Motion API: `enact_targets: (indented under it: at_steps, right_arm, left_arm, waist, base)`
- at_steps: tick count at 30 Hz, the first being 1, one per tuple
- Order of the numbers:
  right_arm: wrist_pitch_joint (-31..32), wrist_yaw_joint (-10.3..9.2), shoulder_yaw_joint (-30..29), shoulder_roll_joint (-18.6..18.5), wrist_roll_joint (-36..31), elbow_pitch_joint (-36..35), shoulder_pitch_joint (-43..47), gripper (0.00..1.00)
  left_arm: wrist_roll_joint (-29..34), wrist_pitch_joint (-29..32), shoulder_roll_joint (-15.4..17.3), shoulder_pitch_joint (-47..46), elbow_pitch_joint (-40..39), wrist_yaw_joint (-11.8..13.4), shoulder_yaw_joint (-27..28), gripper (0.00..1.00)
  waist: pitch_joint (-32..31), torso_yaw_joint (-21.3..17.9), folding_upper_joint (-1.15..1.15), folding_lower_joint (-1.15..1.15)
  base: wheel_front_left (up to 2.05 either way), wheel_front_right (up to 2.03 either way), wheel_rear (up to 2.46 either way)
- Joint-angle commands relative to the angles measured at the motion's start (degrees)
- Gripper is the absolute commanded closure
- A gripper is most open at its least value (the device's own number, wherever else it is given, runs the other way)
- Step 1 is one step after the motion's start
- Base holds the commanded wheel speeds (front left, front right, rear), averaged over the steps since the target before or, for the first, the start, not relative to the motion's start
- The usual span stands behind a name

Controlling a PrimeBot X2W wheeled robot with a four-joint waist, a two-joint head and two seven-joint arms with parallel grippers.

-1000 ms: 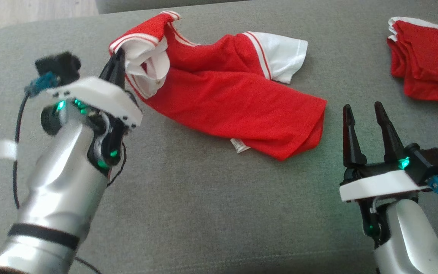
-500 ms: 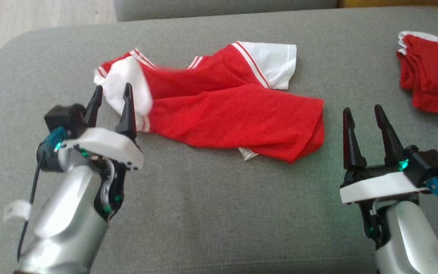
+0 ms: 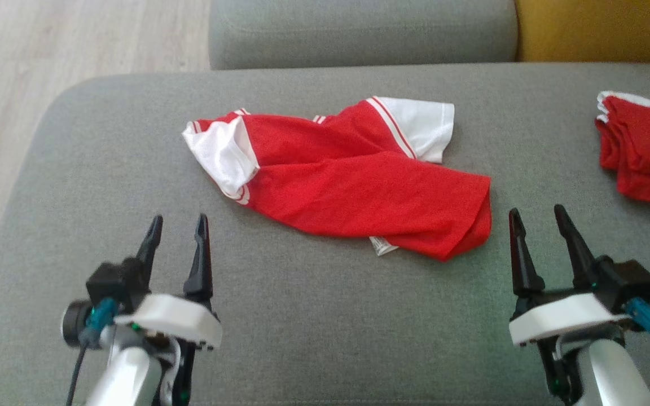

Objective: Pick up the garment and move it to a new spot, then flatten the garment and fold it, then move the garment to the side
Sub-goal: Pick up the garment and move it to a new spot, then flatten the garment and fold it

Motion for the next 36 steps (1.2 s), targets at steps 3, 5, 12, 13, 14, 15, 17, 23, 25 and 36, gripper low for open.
enact_targets:
  at_steps: [3, 5, 12, 13, 14, 15, 17, 23, 25, 36]
  right_arm:
    - [0.23, 0.37, 1.82, -0.14, -0.32, -2.03, 0.99, 0.00]
    - [0.25, 0.37, 1.97, -0.14, -0.16, -2.05, 1.34, 0.00]
    - [0.26, 0.37, 2.62, -0.14, 0.43, -2.13, 2.64, 0.00]
    - [0.29, 0.37, 2.71, -0.14, 0.46, -2.10, 2.70, 0.00]
    - [0.32, 0.37, 2.77, -0.14, 0.48, -2.07, 2.72, 0.00]
    - [0.34, 0.37, 2.82, -0.14, 0.50, -2.04, 2.72, 0.00]
    - [0.35, 0.37, 2.98, -0.14, 0.51, -1.96, 2.73, 0.00]
    - [0.41, 0.37, 3.22, -0.14, 0.64, -2.10, 2.65, 0.00]
    - [0.36, 0.37, 3.26, -0.14, 0.73, -2.06, 2.64, 0.00]
    - [0.19, 0.37, 3.41, -0.14, 0.93, -1.80, 2.43, 0.00]
  left_arm:
    - [2.51, -0.69, -1.25, 2.07, -3.73, -0.21, 4.15, 0.00]
    - [3.05, -0.69, -1.64, 2.83, -4.10, -0.28, 4.48, 0.00]
    - [5.11, -0.70, -4.79, 6.29, -5.28, -1.30, 6.92, 0.00]
    - [5.41, -0.70, -5.06, 6.47, -5.20, -1.62, 7.05, 0.00]
    - [5.71, -0.70, -5.31, 6.58, -5.14, -1.92, 7.19, 0.00]
    - [5.99, -0.70, -5.52, 6.65, -5.06, -2.20, 7.33, 0.00]
    - [6.48, -0.70, -5.91, 6.69, -4.83, -2.74, 7.67, 0.00]
    - [7.49, -0.70, -6.82, 6.73, -4.41, -4.08, 8.74, 0.00]
    - [7.79, -0.70, -7.05, 6.78, -4.25, -4.44, 9.01, 0.00]
    - [9.13, -0.70, -7.98, 6.83, -3.77, -5.77, 10.36, 0.00]
  waist:
    - [-1.79, 0.70, 0.00, 0.00]
    - [-1.95, 0.71, 0.00, 0.00]
    - [-2.76, 0.72, 0.00, 0.00]
    - [-2.85, 0.72, 0.00, 0.00]
    - [-2.91, 0.72, 0.00, 0.00]
    - [-2.92, 0.72, 0.00, 0.00]
    - [-3.02, 0.73, 0.00, 0.00]
    - [-2.85, 0.88, 0.00, 0.00]
    - [-2.80, 0.95, 0.00, 0.00]
    - [-2.44, 1.18, 0.00, 0.00]
  base:
    - [0.00, 0.00, 0.00]
    - [0.00, 0.00, 0.00]
    - [0.00, 0.00, 0.00]
    - [0.00, 0.00, 0.00]
    - [0.00, 0.00, 0.00]
    - [0.00, 0.00, 0.00]
    - [0.00, 0.00, 0.00]
    - [0.00, 0.00, 0.00]
    - [0.00, 0.00, 0.00]
    - [0.00, 0.00, 0.00]
